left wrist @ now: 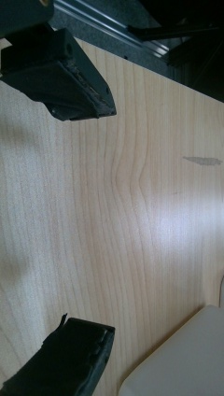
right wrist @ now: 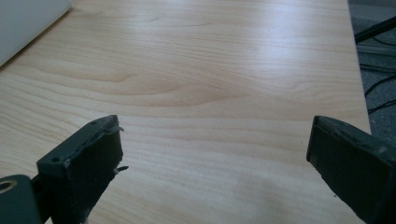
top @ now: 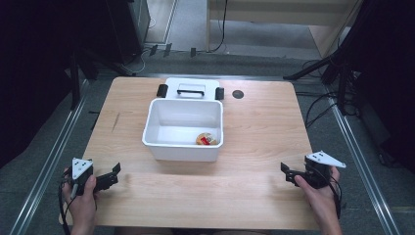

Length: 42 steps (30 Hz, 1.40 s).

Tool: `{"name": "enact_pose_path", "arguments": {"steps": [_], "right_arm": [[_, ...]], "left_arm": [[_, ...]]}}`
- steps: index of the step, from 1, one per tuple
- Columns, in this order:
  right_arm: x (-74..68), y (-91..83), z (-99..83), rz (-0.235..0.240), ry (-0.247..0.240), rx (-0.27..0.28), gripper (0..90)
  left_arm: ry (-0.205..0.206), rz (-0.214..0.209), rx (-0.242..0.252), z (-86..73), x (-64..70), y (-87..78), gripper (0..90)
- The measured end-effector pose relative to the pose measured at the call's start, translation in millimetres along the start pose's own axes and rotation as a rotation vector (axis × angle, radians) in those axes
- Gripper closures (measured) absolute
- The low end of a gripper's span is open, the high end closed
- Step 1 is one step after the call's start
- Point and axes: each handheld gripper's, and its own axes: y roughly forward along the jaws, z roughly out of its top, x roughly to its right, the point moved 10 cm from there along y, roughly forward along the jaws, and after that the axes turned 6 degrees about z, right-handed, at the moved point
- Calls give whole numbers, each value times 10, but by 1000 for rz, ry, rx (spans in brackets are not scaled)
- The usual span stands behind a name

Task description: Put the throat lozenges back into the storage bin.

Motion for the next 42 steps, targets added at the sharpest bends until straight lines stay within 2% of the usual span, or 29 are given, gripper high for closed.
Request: {"name": "enact_pose_path", "arguments": {"steps": [4, 9, 12, 16, 23, 42], "right_arm": [[58, -129, -121, -19, 37, 67, 51], [58, -292, -218, -23, 56, 143, 57], [110, -344, -311, -52, 75, 171, 65], [126, -386, -297, -57, 92, 208, 77], [125, -345, -314, -43, 115, 209, 80], [113, -312, -330, -35, 114, 188, 81]], "left_arm": [[-4, 0, 0, 0, 0, 1, 0], [-5, 0, 0, 0, -1, 0, 0], [-5, -1, -1, -1, -3, 1, 0], [-11, -6, -2, -1, -5, 2, 0], [-23, -15, -2, 1, -13, 3, 0], [-22, -18, -7, -4, -10, 3, 0]]}}
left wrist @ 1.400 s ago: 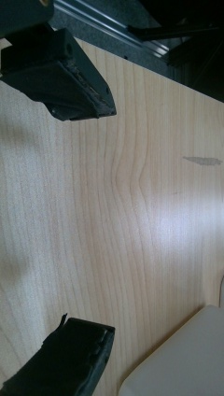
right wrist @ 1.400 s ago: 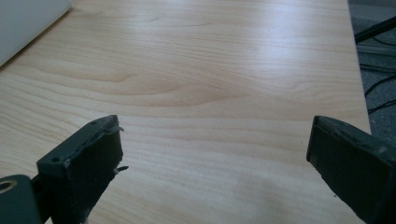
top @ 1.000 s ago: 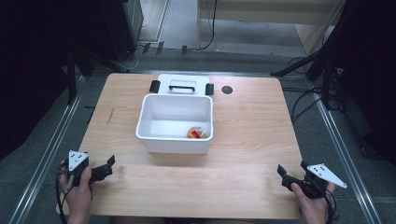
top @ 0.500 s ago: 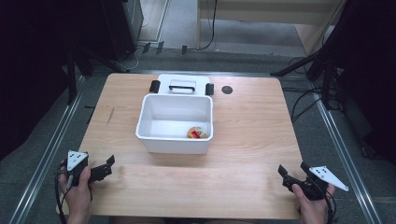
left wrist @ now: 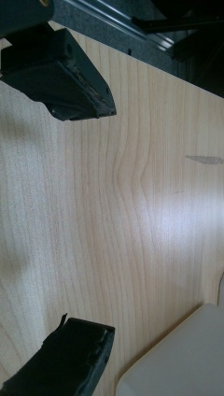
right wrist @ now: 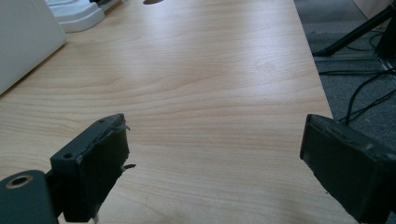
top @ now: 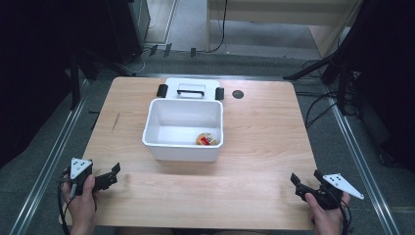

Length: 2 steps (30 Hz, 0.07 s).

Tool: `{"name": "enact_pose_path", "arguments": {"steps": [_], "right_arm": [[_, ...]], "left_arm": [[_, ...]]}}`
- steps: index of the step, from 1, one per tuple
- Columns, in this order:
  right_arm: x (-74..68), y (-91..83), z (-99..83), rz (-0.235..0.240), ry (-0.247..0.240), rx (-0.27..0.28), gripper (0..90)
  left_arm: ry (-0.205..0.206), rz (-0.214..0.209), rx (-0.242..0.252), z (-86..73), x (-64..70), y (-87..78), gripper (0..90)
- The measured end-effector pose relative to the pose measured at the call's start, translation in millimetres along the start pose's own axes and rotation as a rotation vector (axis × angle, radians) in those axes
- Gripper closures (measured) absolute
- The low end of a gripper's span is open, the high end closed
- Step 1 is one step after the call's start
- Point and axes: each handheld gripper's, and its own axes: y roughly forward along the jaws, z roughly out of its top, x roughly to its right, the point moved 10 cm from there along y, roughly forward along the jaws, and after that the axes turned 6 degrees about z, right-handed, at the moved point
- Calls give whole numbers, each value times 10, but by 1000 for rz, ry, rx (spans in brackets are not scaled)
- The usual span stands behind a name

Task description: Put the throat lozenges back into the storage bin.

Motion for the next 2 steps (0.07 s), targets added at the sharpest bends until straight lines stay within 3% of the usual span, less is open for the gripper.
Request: {"name": "enact_pose_path", "arguments": {"steps": [2], "right_arm": [[1, -2, 3, 10, 11, 3, 81]], "left_arm": [[-1, 0, -3, -1, 0, 2, 0]]}}
